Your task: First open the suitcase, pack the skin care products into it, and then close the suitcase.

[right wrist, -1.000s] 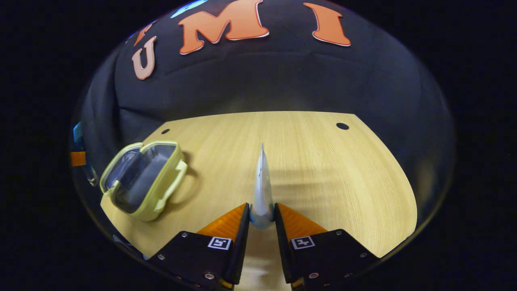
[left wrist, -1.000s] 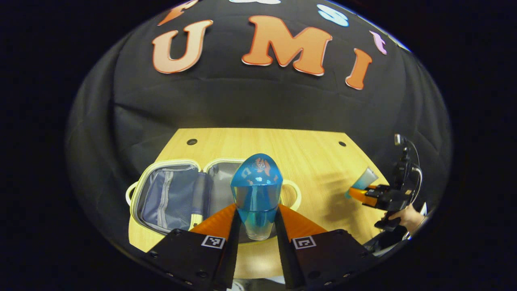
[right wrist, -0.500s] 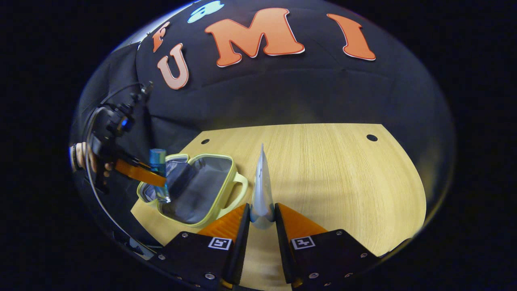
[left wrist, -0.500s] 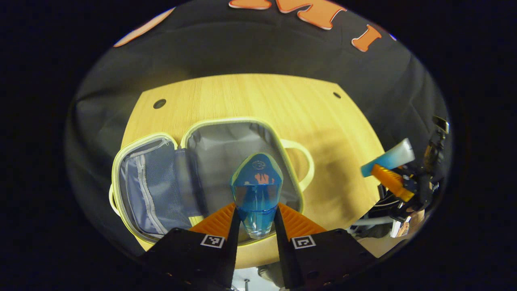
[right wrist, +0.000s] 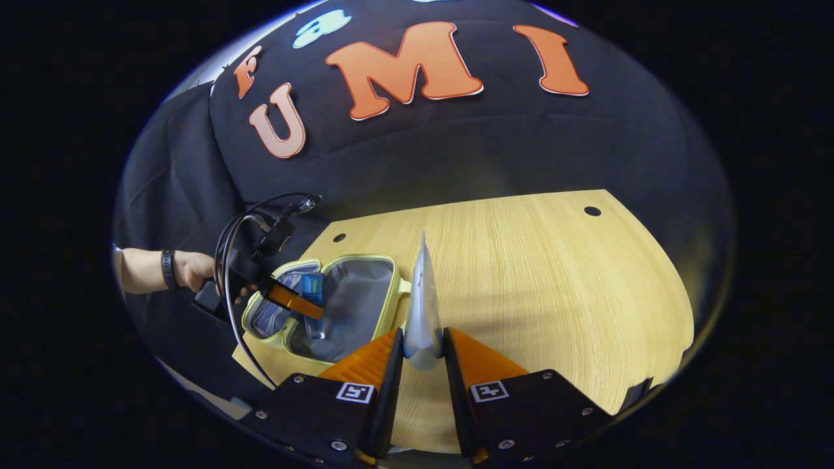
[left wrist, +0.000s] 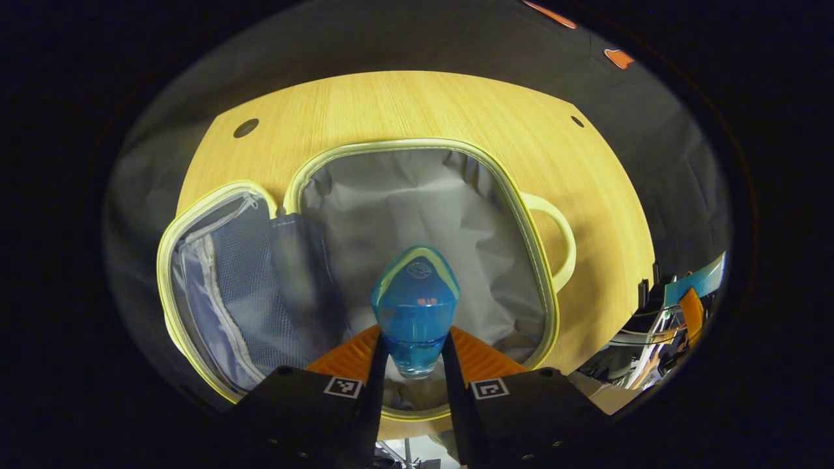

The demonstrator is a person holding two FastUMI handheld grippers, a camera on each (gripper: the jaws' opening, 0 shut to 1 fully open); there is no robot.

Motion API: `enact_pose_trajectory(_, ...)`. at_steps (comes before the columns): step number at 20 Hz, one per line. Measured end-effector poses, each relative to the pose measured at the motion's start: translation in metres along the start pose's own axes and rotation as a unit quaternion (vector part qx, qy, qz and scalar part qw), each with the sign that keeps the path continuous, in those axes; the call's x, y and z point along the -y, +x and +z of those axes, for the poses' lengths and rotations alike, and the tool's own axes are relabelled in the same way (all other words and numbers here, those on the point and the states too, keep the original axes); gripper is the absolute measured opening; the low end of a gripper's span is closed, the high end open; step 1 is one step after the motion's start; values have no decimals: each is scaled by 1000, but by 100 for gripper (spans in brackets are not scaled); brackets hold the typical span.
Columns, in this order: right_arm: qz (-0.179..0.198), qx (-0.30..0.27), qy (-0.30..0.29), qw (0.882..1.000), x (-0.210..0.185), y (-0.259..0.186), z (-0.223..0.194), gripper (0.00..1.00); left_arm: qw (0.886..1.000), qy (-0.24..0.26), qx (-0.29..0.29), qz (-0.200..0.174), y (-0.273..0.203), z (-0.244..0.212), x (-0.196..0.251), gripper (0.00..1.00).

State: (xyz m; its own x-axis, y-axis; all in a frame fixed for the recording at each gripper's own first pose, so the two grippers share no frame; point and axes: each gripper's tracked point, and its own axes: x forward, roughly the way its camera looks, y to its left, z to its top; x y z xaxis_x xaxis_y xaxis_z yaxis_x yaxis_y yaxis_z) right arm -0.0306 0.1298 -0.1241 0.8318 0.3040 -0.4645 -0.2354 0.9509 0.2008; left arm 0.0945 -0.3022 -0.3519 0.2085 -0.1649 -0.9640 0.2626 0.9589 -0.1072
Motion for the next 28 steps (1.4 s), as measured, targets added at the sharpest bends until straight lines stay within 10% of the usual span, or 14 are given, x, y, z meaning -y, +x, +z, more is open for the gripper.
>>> enact_pose_trajectory(5, 4, -7, -11, 1000, -12, 0, 1, 40, 1000, -15, 10, -7, 12, -4, 2, 47)
enact_pose_trajectory(9, 16, -14, -19, 1000, -24, 5, 4, 40, 999, 0, 48, -18, -6, 7, 12, 97)
enact_pose_trajectory(14, 42, -33, -41, 998, -53, 21, 12, 39, 989, -6, 147, -28, -56, 19, 24, 98)
enact_pose_trajectory(23, 107, -154, -75, 979, -140, 82, 17, 40, 899, -112, 423, 20, -211, 34, -50, 97)
enact_pose_trajectory(28, 98, -266, -53, 957, -154, 123, -18, 40, 876, -140, 456, 70, -270, 17, -81, 97)
